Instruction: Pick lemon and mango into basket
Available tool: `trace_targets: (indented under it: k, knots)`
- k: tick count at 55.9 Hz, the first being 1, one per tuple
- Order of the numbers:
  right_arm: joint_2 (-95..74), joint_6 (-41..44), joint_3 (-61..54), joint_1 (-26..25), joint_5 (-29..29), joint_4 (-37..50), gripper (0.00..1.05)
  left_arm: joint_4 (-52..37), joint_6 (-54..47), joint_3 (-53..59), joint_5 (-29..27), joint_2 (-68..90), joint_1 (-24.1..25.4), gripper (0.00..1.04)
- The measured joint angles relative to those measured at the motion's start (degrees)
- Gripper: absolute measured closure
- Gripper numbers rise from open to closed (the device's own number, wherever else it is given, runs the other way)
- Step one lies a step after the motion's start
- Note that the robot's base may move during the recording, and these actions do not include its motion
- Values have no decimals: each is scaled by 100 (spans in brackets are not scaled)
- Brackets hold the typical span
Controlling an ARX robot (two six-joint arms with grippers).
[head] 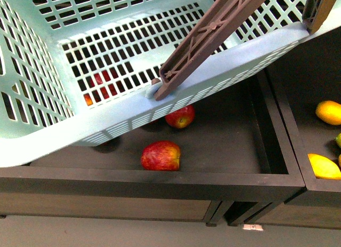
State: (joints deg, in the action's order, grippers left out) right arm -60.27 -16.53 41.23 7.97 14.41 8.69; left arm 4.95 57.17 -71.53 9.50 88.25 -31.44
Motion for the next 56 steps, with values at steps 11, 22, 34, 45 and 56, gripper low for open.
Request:
trace_targets:
  k: [11, 22, 34, 45, 56]
  knots:
    - [-590, 46, -63, 1250, -481, 369, 25, 0, 0, 0, 0, 0, 0, 100]
    - [-1099, 98, 133, 1340, -669, 623, 9, 2, -70, -2, -28, 0, 11, 100]
    - [-372, 81, -208, 291, -680, 643, 9, 22, -35, -4, -11, 0, 7, 100]
    - [483, 1145, -1545, -785, -1510, 2140, 36, 22, -35, -4, -4, 0, 9, 100]
    - [929, 1504, -2330, -798, -1443, 2365, 65, 22, -33, -4, 24, 0, -15, 100]
